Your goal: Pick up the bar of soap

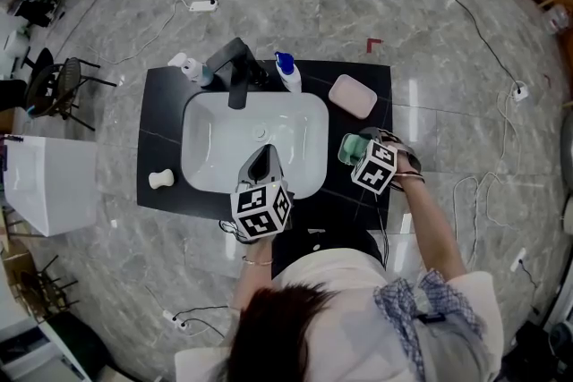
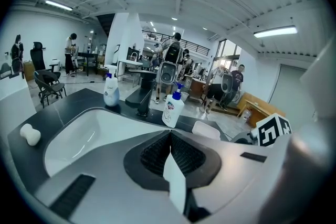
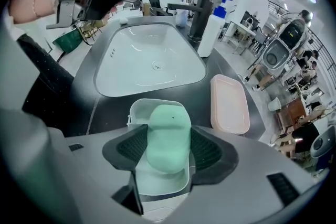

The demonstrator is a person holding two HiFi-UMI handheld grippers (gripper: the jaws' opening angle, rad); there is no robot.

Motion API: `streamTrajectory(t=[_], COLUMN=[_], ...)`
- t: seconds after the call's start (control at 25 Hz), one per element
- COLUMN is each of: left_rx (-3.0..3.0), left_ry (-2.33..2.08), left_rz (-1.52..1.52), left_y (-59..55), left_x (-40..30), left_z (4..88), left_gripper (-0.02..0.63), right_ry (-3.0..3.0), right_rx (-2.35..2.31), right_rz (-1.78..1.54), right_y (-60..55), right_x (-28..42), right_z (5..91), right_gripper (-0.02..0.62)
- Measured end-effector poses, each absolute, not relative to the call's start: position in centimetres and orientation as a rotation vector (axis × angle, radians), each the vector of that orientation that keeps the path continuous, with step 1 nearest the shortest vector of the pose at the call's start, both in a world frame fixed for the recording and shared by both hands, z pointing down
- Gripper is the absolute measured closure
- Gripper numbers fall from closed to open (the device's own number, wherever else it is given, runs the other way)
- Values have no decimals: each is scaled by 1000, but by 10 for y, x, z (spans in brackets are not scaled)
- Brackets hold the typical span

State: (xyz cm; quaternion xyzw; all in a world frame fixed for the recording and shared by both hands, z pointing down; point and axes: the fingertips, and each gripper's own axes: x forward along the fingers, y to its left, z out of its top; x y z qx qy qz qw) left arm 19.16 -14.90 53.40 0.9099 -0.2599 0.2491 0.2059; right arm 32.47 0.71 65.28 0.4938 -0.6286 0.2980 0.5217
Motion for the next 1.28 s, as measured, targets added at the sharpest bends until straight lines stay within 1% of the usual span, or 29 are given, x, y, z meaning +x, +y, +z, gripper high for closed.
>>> streamTrajectory(t=[0.4,0.72,1.04,1.28], left_rx=[2527,2511,2483,2438], left_ry=[-742,-768,-825,-912], left_rz=[687,662,630,602], left_y=[-146,-144,-145,-151], left_x=[186,174,150,117], left_z=[537,534,534,535], left_gripper=[597,597,597,597], right_ry=[-1524,-1565,-1637,-1722], right_rx=[1208,1273,1287,1255], right_rz=[682,654,575,498], right_y=[4,-5,-32,-67], right_x=[323,312,285,249], right_z=[635,605,584,567], right_gripper=[330,330,330,330])
